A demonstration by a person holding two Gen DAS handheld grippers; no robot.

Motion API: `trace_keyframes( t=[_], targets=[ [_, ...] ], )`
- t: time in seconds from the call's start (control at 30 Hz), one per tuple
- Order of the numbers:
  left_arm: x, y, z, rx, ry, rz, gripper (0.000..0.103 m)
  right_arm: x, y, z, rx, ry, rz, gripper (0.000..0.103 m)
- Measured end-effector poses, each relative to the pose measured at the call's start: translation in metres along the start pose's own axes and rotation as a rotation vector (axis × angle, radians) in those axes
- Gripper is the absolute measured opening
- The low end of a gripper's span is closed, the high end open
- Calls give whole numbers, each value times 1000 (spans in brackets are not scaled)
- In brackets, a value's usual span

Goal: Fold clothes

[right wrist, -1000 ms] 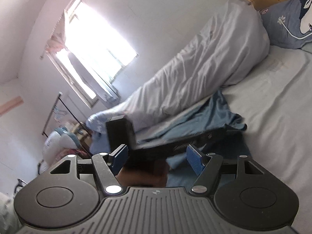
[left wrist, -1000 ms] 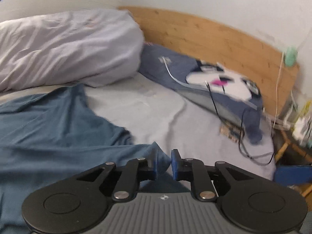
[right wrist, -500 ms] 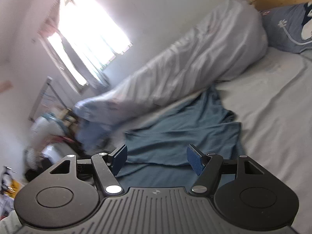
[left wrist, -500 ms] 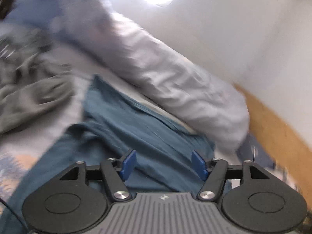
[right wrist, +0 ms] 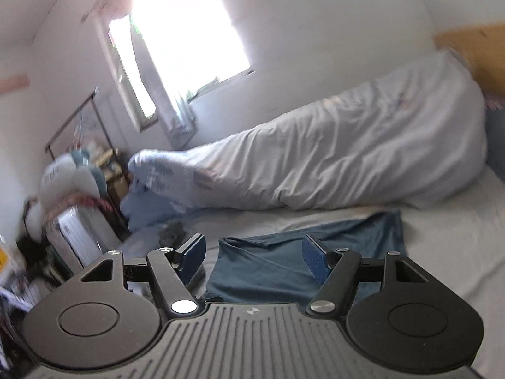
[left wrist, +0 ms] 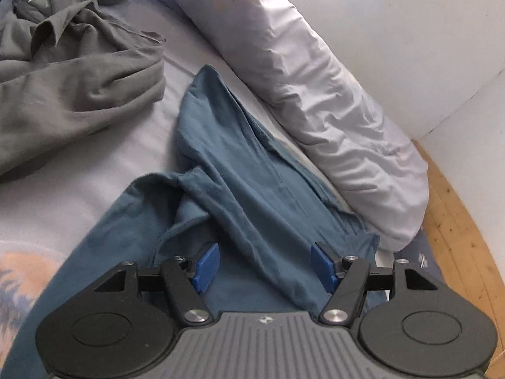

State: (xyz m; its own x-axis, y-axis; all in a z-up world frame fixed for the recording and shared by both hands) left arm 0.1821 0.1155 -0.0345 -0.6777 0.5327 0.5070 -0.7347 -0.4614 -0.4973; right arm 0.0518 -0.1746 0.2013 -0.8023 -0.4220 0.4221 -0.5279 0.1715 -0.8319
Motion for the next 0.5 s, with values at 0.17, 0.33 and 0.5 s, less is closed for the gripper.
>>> trace_keyframes(
  t=[0.17, 0.33, 0.5],
  targets=[
    [-1, -20, -10, 70, 35, 53, 62, -51, -15, -43, 102, -22, -54, 70],
    [-12, -25, -29, 150, 51, 49, 62, -93, -40, -70, 152, -54, -78, 70],
    [-10, -42, -34, 221, 100, 97, 58, -145, -71, -75, 161, -60, -114, 70]
  ],
)
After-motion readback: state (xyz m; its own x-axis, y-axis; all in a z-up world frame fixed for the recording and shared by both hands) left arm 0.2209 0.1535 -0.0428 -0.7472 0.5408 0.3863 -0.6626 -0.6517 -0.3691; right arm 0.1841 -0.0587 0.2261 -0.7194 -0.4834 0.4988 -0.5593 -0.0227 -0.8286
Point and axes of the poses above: each gripper's, at about its wrist camera, not at the fingertips, and x roughly against the way its jaws point, z to its right, y to its underside, the point moved 10 cm from there along -x, roughly the way its jaws point, and after that the axes turned 3 degrees about -z, right-handed, at the moved point
